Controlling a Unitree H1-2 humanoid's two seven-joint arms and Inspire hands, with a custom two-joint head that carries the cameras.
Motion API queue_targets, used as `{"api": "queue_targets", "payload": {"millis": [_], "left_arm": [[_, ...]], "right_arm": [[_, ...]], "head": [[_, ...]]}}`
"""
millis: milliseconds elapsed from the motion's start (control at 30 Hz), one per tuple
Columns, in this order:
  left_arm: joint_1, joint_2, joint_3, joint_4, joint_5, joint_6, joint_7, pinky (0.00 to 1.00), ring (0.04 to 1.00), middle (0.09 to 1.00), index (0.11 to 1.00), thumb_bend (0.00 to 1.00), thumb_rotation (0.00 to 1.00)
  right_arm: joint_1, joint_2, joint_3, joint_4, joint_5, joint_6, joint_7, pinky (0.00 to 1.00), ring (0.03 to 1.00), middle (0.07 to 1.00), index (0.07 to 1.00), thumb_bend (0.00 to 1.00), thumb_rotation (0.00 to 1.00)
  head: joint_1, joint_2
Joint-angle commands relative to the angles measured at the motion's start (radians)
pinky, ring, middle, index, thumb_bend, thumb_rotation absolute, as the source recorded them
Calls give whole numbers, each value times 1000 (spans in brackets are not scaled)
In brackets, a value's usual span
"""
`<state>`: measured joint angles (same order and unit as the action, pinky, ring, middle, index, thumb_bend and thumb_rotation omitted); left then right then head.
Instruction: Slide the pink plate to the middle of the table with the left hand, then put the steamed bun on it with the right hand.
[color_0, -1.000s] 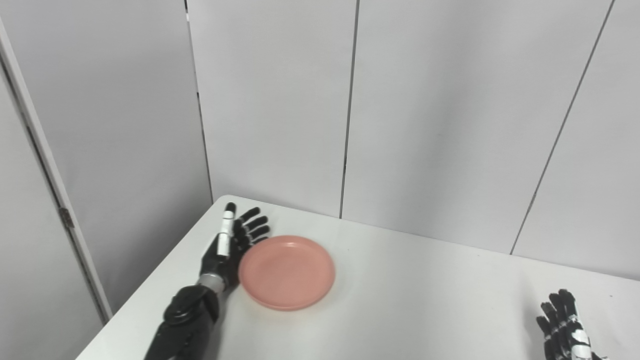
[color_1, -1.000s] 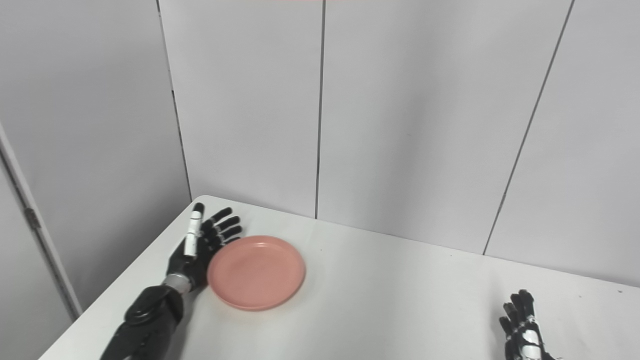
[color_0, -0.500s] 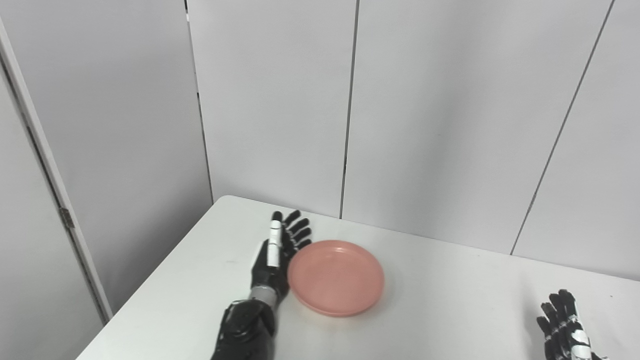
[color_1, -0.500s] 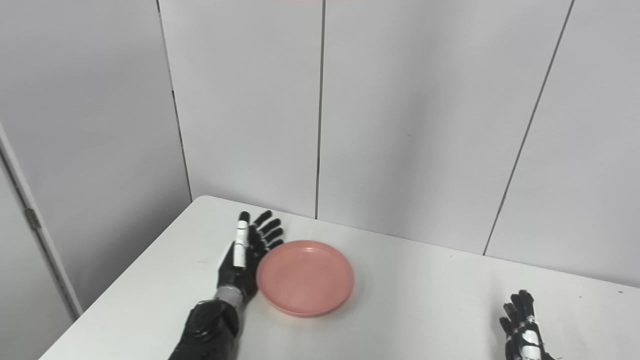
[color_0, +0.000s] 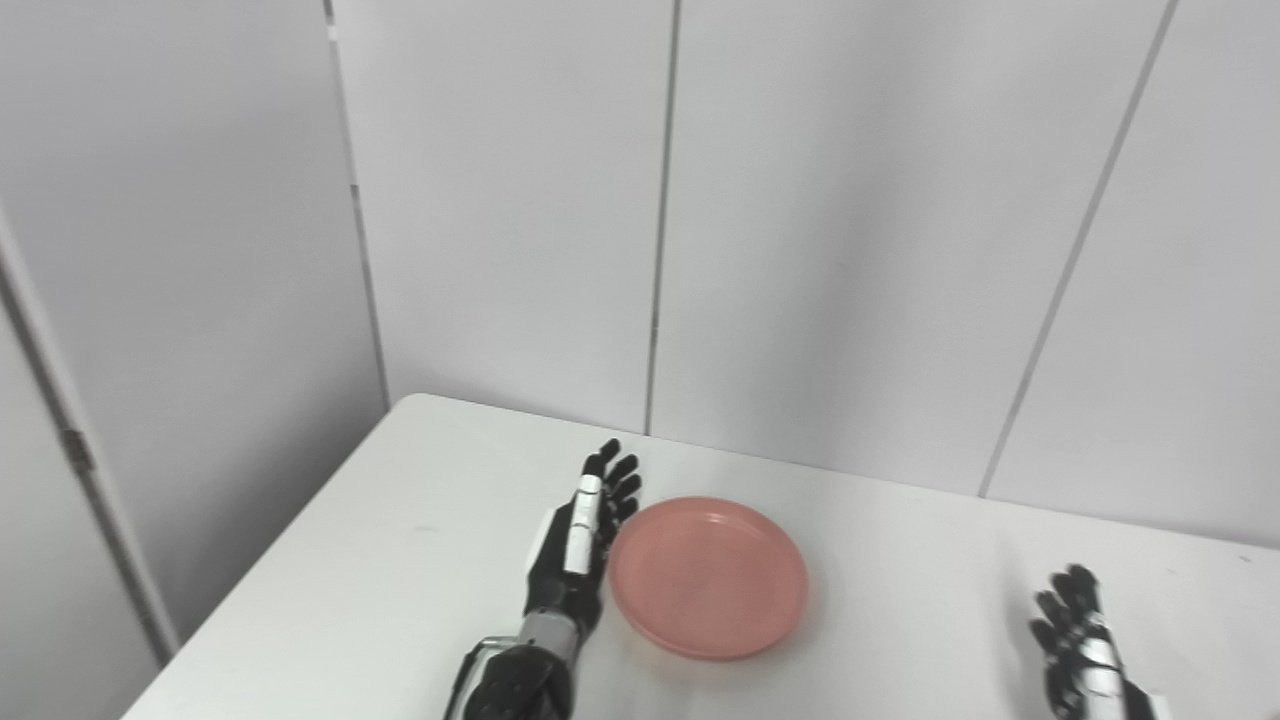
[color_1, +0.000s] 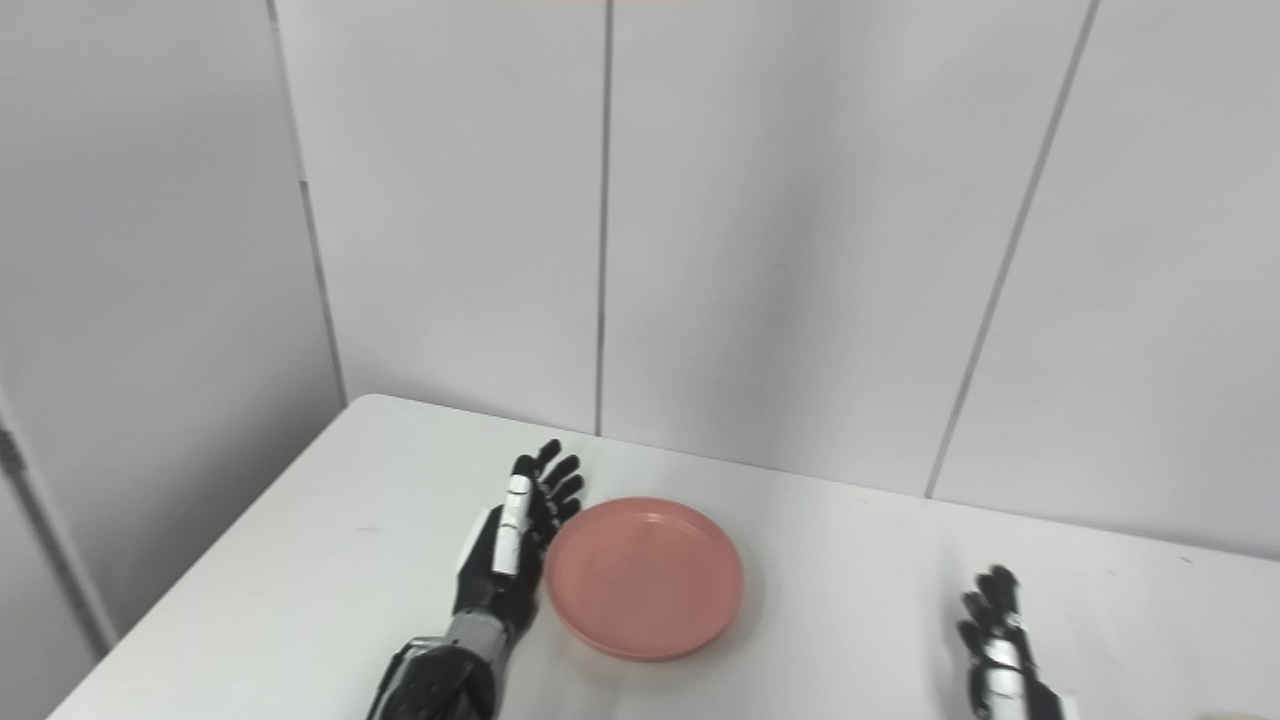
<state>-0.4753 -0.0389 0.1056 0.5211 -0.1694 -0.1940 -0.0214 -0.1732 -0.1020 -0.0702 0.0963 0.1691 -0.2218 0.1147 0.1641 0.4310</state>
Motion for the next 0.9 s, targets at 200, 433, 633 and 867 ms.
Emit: {"api": "queue_targets", "payload": {"millis": [200, 433, 633, 867], "left_arm": [[81, -28, -59, -92, 10, 18, -32, 948, 957, 947, 948, 642, 1000], [131, -20, -100, -162, 0, 52, -66, 958, 961, 962, 952, 598, 1000], [149, -15, -112, -225, -10, 116, -97, 962, 968, 966, 956, 571, 1000], [154, -20, -142, -257, -2, 163, -122, 1000, 1000, 998, 994, 563, 1000]], "right_arm": [[30, 45, 28, -11, -48, 15, -29, 998, 959, 972, 983, 599, 860], [35, 84, 47, -61, -102, 62, -73, 1000, 954, 969, 980, 645, 823], [31, 101, 68, -90, -144, 95, -91, 1000, 960, 977, 988, 629, 845], [18, 106, 77, -97, -156, 92, -96, 997, 971, 985, 996, 637, 824]], "head": [[-121, 45], [-213, 79], [-278, 121], [-312, 153]]}}
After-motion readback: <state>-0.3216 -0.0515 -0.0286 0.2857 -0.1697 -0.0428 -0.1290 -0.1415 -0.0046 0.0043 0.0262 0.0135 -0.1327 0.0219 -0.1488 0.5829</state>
